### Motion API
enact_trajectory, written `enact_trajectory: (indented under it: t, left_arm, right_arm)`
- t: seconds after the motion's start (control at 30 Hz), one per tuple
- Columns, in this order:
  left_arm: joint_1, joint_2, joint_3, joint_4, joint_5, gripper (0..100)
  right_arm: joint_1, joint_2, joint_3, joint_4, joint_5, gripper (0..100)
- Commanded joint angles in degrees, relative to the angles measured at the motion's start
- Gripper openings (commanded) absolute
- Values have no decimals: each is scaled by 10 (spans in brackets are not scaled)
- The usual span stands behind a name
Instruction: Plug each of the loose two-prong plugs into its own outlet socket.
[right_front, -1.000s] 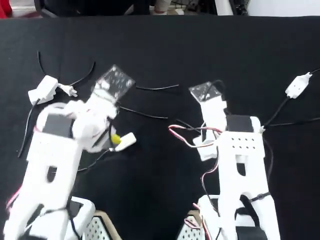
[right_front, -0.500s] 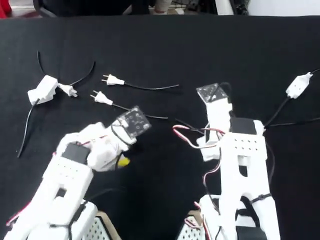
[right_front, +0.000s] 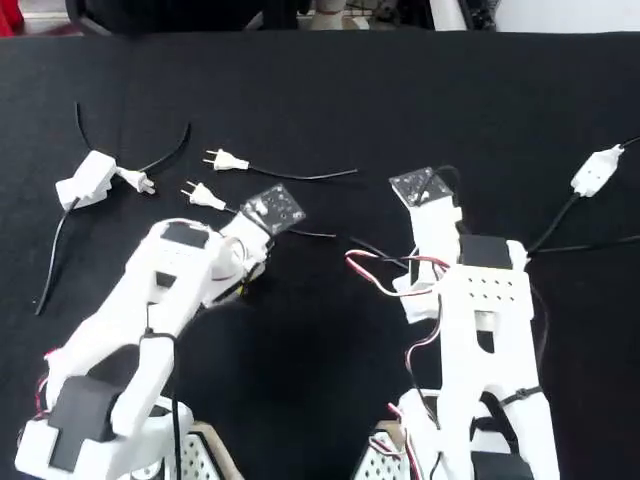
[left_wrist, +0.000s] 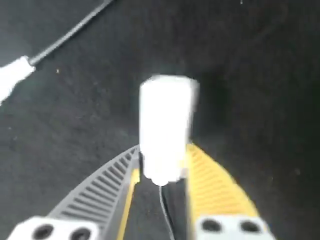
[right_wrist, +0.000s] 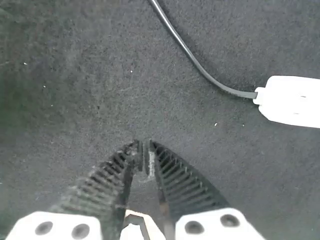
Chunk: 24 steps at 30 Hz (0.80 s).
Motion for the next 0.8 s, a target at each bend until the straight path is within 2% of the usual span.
enact_trajectory:
  t: [0.0,0.17,0.4,0.57,0.63,0.7,0.77]
  left_arm:
    - [23,-6,-47,55,6,37]
    - [34,-6,-45,95,18,29]
    - [24,-7,-30,185,-25,29]
    - [-19,0,-1,115,-70,35]
    - [-35,0,5,84,-64,101]
    - [-56,0,0,73,-27,234]
    - [-77,0,-3,63,-22,382]
  right_arm:
    - [9,-13,-12,3,1,15]
    - [9,-13,-9,4,1,15]
    - [9,-13,-8,4,1,15]
    - [6,-13,-8,4,1,15]
    - [6,-13,-8,4,1,15]
    - [6,-13,-8,3,1,15]
    - [6,-12,-7,3,1,15]
